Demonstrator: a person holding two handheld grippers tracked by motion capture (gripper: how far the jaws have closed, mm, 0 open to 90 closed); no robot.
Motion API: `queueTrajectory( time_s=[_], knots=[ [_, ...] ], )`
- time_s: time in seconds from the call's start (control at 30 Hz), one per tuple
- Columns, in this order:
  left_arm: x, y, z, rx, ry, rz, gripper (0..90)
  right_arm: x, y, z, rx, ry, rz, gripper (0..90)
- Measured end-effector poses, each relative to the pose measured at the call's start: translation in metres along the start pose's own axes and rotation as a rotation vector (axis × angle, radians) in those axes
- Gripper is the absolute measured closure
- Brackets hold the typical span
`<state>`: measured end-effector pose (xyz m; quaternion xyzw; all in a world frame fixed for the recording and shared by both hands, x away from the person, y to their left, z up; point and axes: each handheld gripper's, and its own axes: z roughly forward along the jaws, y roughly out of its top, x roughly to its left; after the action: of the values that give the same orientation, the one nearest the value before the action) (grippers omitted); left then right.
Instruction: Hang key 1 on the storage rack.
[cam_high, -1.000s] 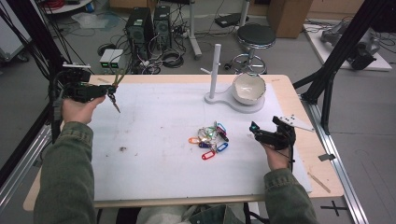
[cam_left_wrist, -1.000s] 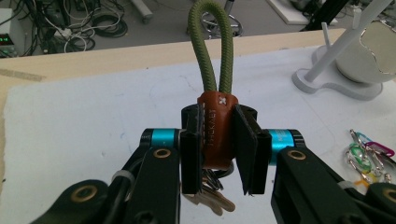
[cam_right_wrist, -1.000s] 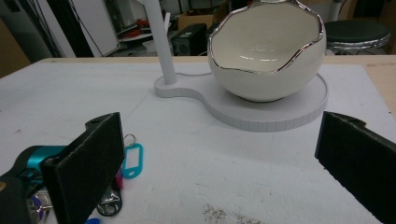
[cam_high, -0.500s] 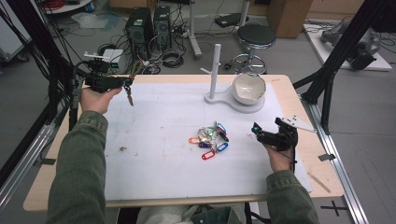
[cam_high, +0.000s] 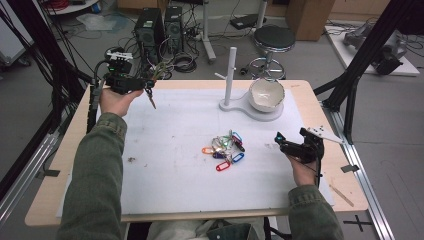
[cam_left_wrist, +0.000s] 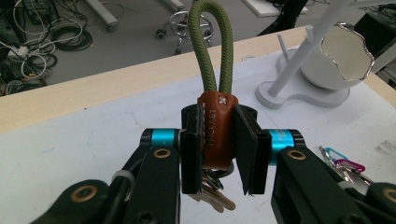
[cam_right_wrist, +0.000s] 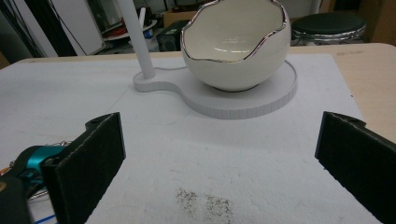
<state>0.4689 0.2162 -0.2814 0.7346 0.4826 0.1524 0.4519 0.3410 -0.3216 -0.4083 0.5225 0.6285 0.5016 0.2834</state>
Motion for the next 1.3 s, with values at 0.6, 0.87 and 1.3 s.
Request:
queueTrajectory(
  time_s=[0.6,0.87,1.3],
  knots=[
    [-0.026,0.009,0.026,-0.014,-0.062,0.007,72.9,0.0,-0.001,0.002,0.015,0.019,0.007,0.6],
    [-0.033,0.009,0.043,-0.009,-0.085,0.004,72.9,0.0,-0.001,0.003,0.027,0.024,0.011,0.6],
    [-0.056,0.022,0.07,0.012,-0.125,0.048,72.9,-0.002,-0.002,0.0,0.025,0.02,0.016,0.6]
  ],
)
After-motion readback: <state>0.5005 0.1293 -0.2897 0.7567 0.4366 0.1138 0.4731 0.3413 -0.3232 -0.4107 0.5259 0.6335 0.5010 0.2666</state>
